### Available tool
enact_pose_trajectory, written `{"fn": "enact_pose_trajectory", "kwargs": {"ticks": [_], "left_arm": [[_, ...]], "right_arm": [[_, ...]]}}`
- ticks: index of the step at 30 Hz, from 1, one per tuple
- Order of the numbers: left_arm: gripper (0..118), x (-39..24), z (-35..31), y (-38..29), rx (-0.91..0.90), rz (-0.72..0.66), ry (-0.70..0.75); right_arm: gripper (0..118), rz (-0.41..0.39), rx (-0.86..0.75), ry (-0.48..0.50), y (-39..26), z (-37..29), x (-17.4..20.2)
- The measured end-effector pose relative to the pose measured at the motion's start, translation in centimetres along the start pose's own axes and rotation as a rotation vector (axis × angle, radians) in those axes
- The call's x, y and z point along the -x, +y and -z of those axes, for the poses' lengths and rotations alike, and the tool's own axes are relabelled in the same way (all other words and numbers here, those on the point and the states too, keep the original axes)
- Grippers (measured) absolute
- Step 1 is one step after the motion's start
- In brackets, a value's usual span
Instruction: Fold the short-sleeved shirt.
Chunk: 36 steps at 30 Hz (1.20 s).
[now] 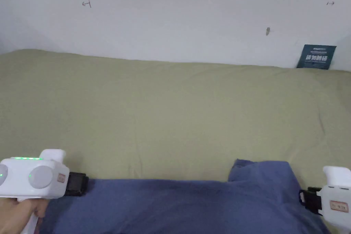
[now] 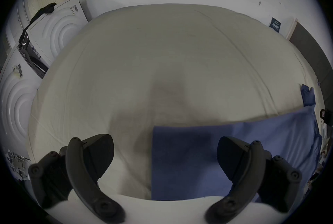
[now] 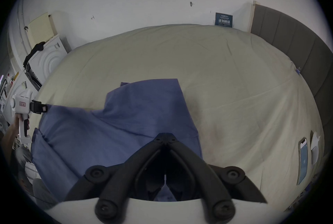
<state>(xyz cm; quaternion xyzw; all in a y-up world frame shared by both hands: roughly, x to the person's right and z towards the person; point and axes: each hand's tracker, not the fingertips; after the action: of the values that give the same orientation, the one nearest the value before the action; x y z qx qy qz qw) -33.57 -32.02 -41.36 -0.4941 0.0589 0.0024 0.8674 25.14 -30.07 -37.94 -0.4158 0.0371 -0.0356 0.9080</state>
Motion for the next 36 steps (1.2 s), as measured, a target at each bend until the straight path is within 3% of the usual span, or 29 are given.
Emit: {"fn": "enact_pose_trajectory", "kwargs": {"ticks": [1,2,4,6,7,8,12,13,15,16,18,20,23,24,25,26,27,36], "left_arm": [[110,-0.3,-0.2,-0.3,-0.002,-0.002,-0.036],[89,-0.2,-0.4,-0.1,0.005,-0.002,-0.052],[81,-0.8,-1.3,-0.2,-0.009,0.008,-0.031],[58,-0.4,-1.8,0.1,-0.01,-0.001,-0.036],[36,-0.3,-2.0,0.1,-0.012,-0.001,-0.039],[5,-0.3,-2.2,0.1,-0.017,-0.001,-0.05],[4,-0.7,-2.2,0.4,-0.008,0.004,-0.052],[4,-0.8,-2.1,0.4,-0.006,0.006,-0.05],[4,-0.9,-2.1,0.5,-0.005,0.01,-0.044],[4,-1.0,-2.1,0.4,-0.006,0.012,-0.044],[4,-0.8,-1.8,0.5,-0.002,0.015,-0.043],[4,-0.9,-1.8,0.5,-0.002,0.012,-0.041],[4,-0.9,-1.8,0.5,-0.004,0.021,-0.036],[4,-0.9,-2.0,0.5,-0.005,0.028,-0.034],[4,-0.9,-2.2,0.4,-0.006,0.032,-0.034],[4,-0.7,-2.3,0.4,-0.004,0.035,-0.037],[4,-0.7,-2.6,0.3,-0.003,0.036,-0.04],[4,1.8,-10.0,-1.8,-0.093,0.02,-0.083]], "right_arm": [[2,-0.009,0.008,-0.014,0.2,0.3,-0.2],[2,-0.009,0.016,-0.02,0.3,0.6,-0.4],[2,0.003,0.036,-0.033,0.6,1.0,-0.7],[2,0.021,0.05,-0.03,0.9,1.3,-1.0],[2,0.024,0.052,-0.026,1.1,1.4,-1.1],[2,0.025,0.056,-0.026,1.3,1.5,-1.1],[4,0.052,0.099,-0.026,2.5,2.8,-1.6],[11,0.054,0.135,-0.024,2.7,3.4,-1.6],[93,0.03,0.215,-0.029,2.3,4.5,-1.6],[118,0.014,0.191,-0.044,2.8,5.3,-1.7],[109,-0.011,0.256,-0.068,2.9,6.8,-1.9],[107,-0.032,0.3,-0.08,2.1,7.5,-1.7],[97,-0.045,0.274,-0.087,2.9,6.7,-2.0],[87,-0.057,0.248,-0.085,3.0,5.4,-1.7],[71,-0.044,0.233,-0.062,3.3,4.8,-2.2],[30,-0.017,0.231,-0.024,3.6,4.4,-2.6],[3,0.027,0.196,-0.005,3.7,3.8,-2.9],[3,0.015,0.083,0.06,2.1,-6.3,-1.1]]}}
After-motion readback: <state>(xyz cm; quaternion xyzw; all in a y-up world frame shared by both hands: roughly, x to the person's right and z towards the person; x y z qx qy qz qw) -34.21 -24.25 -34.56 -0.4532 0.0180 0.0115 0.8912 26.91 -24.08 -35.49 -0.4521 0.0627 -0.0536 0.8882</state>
